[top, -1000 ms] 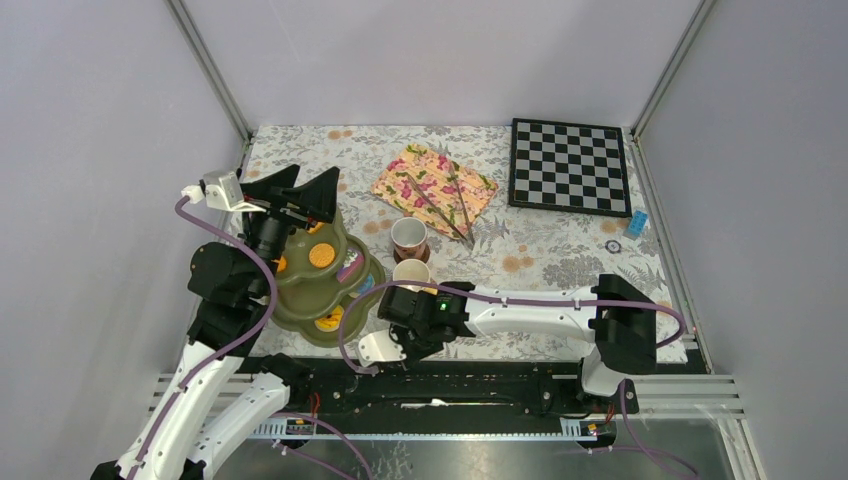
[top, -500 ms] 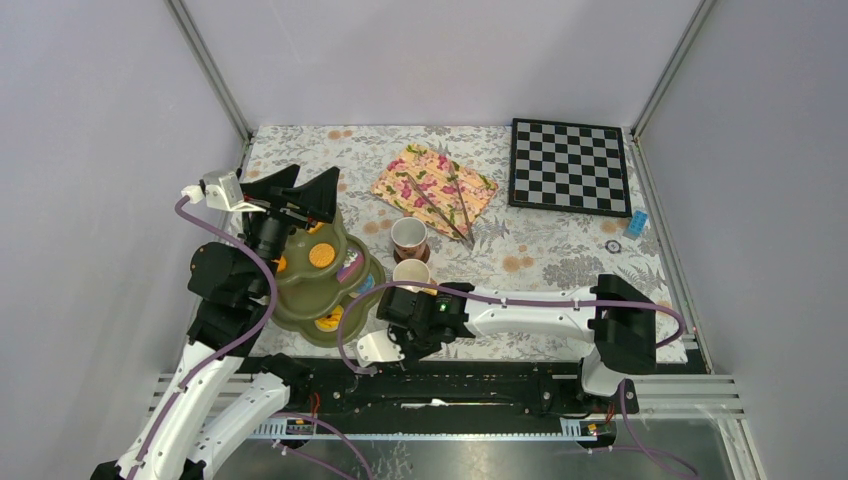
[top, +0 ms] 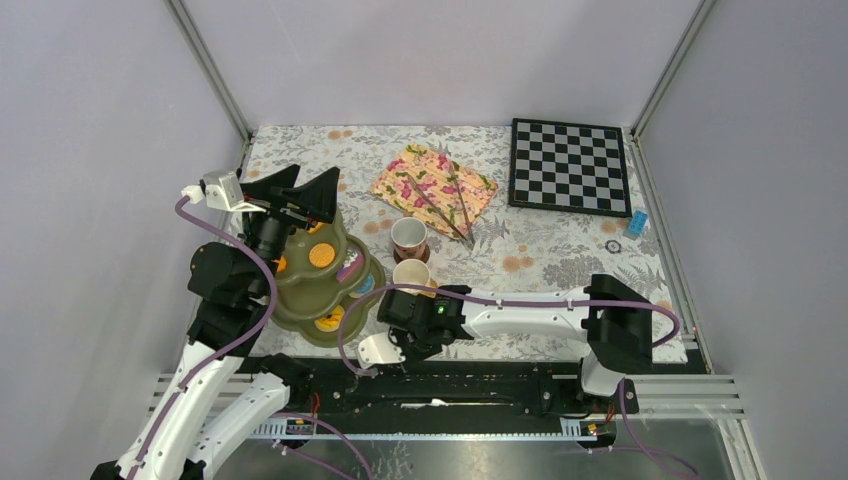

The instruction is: Serve the afternoon tea

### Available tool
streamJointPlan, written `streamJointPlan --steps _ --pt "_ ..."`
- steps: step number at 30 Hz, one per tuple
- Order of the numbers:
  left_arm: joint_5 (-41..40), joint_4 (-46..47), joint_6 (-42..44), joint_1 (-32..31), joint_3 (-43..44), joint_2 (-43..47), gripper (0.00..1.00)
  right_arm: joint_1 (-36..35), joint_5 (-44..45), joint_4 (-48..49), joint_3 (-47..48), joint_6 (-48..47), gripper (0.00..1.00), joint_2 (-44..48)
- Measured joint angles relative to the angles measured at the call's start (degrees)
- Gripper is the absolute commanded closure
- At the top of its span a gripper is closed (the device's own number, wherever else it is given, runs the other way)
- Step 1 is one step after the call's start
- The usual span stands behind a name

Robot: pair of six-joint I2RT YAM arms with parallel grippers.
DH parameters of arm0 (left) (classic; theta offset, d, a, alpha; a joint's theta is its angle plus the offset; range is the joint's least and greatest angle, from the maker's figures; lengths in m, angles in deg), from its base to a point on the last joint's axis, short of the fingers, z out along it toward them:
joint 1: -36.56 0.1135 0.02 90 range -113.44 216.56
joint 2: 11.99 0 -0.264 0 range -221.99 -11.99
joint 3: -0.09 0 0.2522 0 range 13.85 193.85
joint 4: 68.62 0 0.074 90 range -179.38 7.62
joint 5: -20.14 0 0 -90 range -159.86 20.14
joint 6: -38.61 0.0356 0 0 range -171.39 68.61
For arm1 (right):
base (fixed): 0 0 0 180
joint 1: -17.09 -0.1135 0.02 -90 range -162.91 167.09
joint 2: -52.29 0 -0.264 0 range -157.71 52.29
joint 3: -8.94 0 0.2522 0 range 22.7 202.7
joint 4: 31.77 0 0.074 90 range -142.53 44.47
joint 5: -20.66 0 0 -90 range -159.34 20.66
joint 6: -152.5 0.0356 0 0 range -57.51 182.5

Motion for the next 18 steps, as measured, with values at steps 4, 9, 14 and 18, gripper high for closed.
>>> streamJointPlan --steps 4,9,14,18 --pt "0.0 0.0 0.0 0.0 0.0 0.0 0.01 0.0 0.0 0.3 -0.6 0.0 1.00 -0.3" --pt "0.0 0.0 0.0 0.0 0.0 0.0 0.01 0.0 0.1 0.8 -1.2 0.0 1.00 -0.3" --pt "0.0 0.0 0.0 0.0 0.0 0.0 0.01 0.0 0.2 1.4 -1.6 0.0 1.00 -0.4" --pt "0.0 0.0 0.0 0.0 0.0 0.0 0.01 0.0 0.7 2.4 -1.9 0.0 0.99 -0.4"
